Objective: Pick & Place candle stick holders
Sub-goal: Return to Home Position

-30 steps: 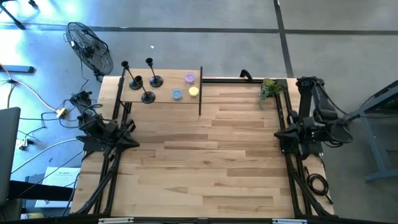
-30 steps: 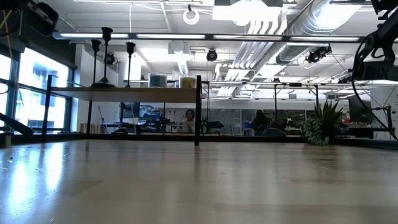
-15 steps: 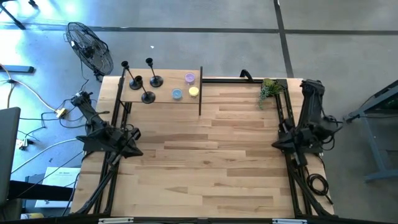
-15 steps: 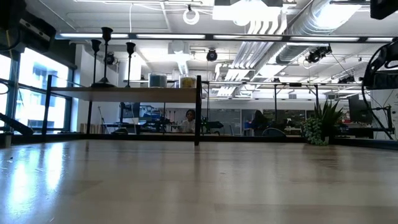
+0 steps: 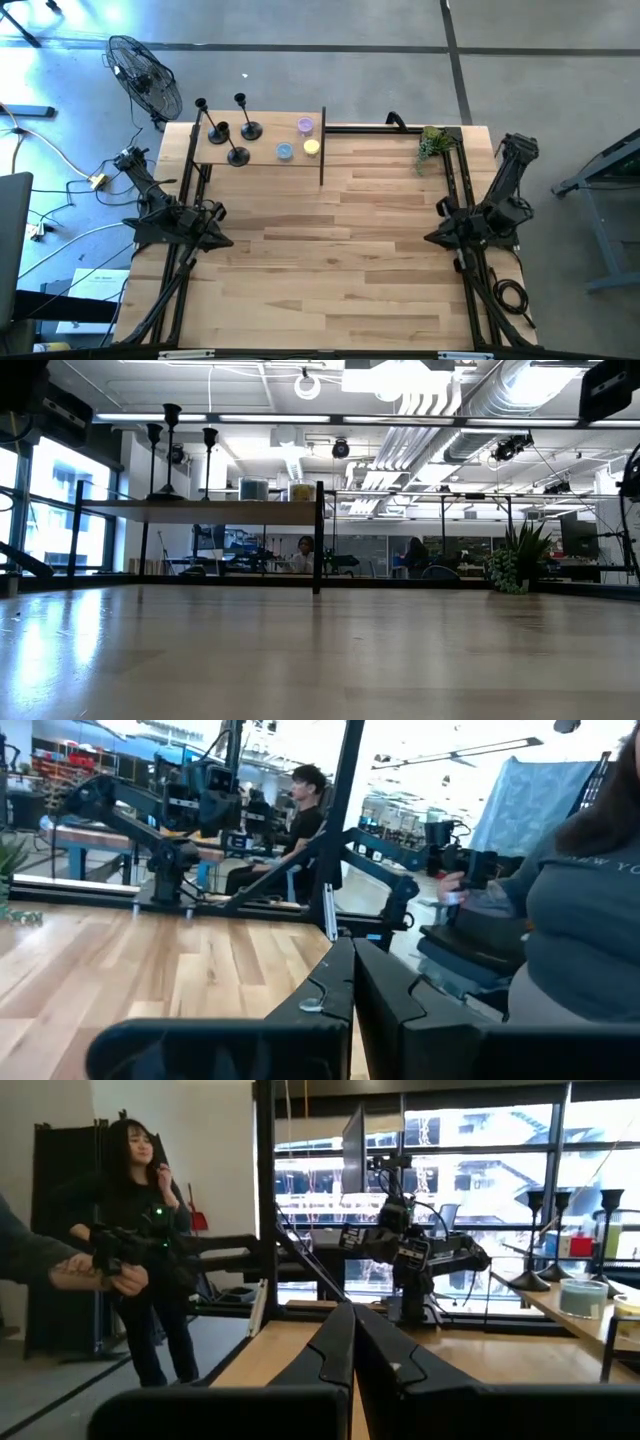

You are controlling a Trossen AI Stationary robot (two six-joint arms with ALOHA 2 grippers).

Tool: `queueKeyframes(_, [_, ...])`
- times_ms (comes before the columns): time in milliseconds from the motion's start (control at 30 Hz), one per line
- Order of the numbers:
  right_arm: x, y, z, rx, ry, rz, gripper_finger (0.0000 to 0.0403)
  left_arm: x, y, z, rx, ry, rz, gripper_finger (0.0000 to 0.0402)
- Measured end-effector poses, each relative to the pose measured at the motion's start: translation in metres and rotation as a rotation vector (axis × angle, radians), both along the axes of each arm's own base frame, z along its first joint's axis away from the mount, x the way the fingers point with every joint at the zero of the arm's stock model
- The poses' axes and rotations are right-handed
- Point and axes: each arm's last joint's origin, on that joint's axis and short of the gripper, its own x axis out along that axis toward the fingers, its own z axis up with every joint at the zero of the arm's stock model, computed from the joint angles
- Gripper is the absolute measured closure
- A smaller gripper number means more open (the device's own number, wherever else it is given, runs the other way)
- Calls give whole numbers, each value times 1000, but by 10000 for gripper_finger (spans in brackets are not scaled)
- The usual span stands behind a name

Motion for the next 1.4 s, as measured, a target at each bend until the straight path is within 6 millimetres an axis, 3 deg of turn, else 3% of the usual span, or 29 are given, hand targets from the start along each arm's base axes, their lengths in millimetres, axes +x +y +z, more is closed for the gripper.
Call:
queueKeyframes(700, [36, -37, -19, -100, 107, -73, 403, 1, 1, -3, 110, -1, 76, 401])
queueKeyframes(1033, [40, -55, -17, -104, 83, -100, 403, 1, 1, -5, 125, 7, 77, 401])
queueKeyframes(1400, [40, -60, -21, -79, -29, -104, 403, 1, 2, -5, 122, 9, 93, 401])
